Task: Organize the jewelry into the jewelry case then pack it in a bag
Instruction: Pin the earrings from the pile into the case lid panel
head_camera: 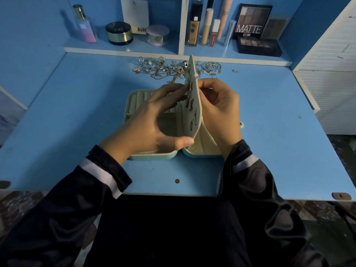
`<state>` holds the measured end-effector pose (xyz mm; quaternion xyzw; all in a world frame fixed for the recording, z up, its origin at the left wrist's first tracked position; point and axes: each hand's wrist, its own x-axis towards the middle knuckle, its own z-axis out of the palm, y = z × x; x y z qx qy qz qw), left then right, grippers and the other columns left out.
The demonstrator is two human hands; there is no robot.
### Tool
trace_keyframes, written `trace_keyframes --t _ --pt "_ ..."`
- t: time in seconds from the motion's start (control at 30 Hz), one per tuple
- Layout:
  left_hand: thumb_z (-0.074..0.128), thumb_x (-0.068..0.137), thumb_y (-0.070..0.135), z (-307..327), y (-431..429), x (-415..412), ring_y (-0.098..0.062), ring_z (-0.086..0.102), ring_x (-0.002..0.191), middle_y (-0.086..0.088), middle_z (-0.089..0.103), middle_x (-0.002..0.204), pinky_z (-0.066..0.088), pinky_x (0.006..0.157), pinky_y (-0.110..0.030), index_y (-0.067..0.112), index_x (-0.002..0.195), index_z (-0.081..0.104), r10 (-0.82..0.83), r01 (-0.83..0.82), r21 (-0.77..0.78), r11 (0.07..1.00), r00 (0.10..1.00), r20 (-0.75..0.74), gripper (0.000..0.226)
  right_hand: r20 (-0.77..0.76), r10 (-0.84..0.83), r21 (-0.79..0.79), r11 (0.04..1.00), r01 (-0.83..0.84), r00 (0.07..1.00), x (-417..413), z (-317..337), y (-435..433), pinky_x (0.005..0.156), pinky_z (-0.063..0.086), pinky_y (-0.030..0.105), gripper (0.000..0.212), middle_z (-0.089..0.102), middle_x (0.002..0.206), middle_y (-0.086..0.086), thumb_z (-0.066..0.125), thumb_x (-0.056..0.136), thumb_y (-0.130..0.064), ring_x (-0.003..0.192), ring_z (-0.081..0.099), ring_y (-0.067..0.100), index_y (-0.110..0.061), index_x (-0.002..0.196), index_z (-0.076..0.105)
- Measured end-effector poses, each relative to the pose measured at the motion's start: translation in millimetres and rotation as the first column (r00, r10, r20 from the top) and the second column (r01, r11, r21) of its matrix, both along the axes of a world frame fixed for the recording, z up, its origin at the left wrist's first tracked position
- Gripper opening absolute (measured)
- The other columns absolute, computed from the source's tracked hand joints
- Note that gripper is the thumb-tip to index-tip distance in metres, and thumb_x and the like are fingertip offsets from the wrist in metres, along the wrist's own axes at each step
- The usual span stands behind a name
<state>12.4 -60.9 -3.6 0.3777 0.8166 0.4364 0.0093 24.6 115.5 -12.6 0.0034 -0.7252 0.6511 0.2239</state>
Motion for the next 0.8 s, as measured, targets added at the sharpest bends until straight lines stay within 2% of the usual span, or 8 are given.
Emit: trace_keyframes --t 0.1,0.3,0.43,0.63,0.73,0.8 --pt "0.073 0.065 0.053 1.0 0.1 0.5 -0.004 0.042 0.133 0.008 0.040 0.143 0.040 0.112 -0.034 0.021 0.148 0.039 -0.001 0.001 0.005 1.000 1.000 -0.003 0.096 -0.031 -0.004 -0.004 1.000 0.004 1.000 0.0 -0.5 0.2 0.078 0.057 0.051 0.012 0.070 0.088 0.018 0.066 0.090 -0.008 0.082 0.068 0.032 0.003 0.095 0.067" --pt "0.075 0.065 0.051 0.9 0.1 0.9 -0.009 0.043 0.135 0.002 0.041 0.144 0.040 0.112 -0.039 0.020 0.148 0.038 -0.011 0.011 0.016 1.000 1.000 -0.001 0.096 -0.004 0.027 -0.182 0.983 -0.028 1.000 2.0 3.1 0.3 0.081 0.058 0.040 0.011 0.071 0.089 0.019 0.068 0.086 0.000 0.081 0.069 0.024 0.007 0.095 0.070" --pt "0.077 0.065 0.050 0.2 -0.1 0.6 -0.010 0.042 0.136 0.000 0.041 0.145 0.039 0.113 -0.036 0.017 0.149 0.040 -0.016 0.016 0.030 0.999 1.000 0.016 0.097 0.000 0.059 -0.251 0.966 -0.058 0.998 1.8 5.1 -0.2 0.084 0.058 0.044 0.012 0.072 0.091 0.021 0.068 0.085 0.002 0.083 0.069 0.028 0.007 0.095 0.070" --pt "0.078 0.065 0.048 1.6 -0.4 0.6 -0.006 0.044 0.133 0.003 0.041 0.144 0.039 0.110 -0.026 0.015 0.148 0.040 -0.030 0.028 0.055 0.998 0.999 0.038 0.097 -0.002 0.114 -0.240 0.964 -0.111 0.994 3.3 4.0 2.9 0.087 0.056 0.048 0.013 0.070 0.096 0.023 0.066 0.087 0.000 0.090 0.068 0.037 0.006 0.098 0.068" --pt "0.079 0.065 0.048 0.9 0.5 1.0 -0.005 0.045 0.133 0.005 0.040 0.144 0.039 0.110 -0.025 0.017 0.147 0.040 -0.038 0.034 0.066 0.997 0.997 0.061 0.095 -0.002 0.158 -0.234 0.960 -0.154 0.988 5.5 5.9 6.5 0.090 0.055 0.046 0.017 0.069 0.102 0.022 0.063 0.089 0.000 0.094 0.067 0.032 0.007 0.105 0.065" --pt "0.079 0.066 0.049 1.0 0.2 0.3 -0.006 0.045 0.134 0.003 0.040 0.145 0.039 0.111 -0.027 0.016 0.148 0.040 -0.037 0.033 0.060 0.998 0.997 0.063 0.097 0.000 0.193 -0.256 0.948 -0.187 0.981 6.7 8.5 8.5 0.094 0.052 0.050 0.020 0.068 0.104 0.020 0.062 0.091 -0.002 0.097 0.066 0.030 0.004 0.109 0.063"
